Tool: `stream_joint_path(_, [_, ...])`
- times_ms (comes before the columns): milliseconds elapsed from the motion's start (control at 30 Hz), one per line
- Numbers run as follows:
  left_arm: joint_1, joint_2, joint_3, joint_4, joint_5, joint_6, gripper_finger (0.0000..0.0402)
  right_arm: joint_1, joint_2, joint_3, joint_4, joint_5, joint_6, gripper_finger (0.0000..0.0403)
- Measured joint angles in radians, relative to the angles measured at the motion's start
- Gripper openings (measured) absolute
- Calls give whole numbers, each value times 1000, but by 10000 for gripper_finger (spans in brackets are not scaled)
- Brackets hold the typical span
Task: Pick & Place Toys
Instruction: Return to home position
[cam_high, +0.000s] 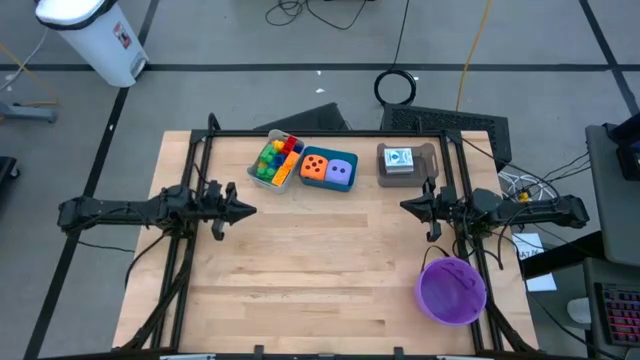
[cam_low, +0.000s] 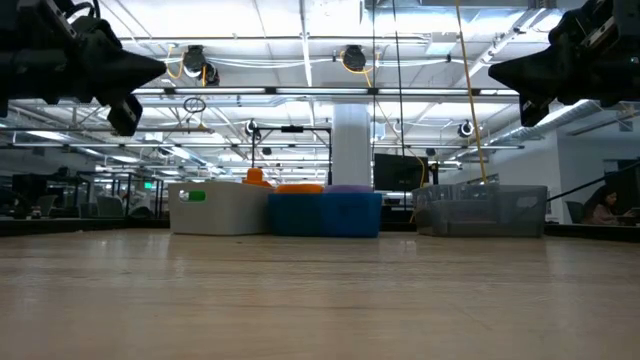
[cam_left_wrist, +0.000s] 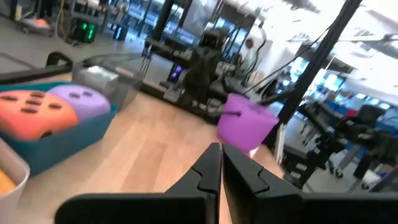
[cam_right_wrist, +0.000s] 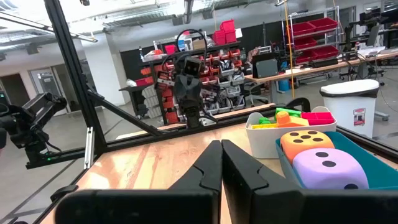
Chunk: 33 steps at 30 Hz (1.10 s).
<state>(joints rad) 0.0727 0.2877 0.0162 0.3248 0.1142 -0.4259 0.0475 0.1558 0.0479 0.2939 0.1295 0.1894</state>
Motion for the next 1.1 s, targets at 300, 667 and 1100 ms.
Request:
stream_joint_path(300, [0,-1,1,-15,7,-76,11,0,0,0,0,0,0,1])
stream_joint_path(667, [0,-1,1,-22,8,-21,37,0,0,0,0,0,0,2])
stream_joint_path(1100, [0,-1,1,-22,8,-20,37,0,0,0,0,0,0,2])
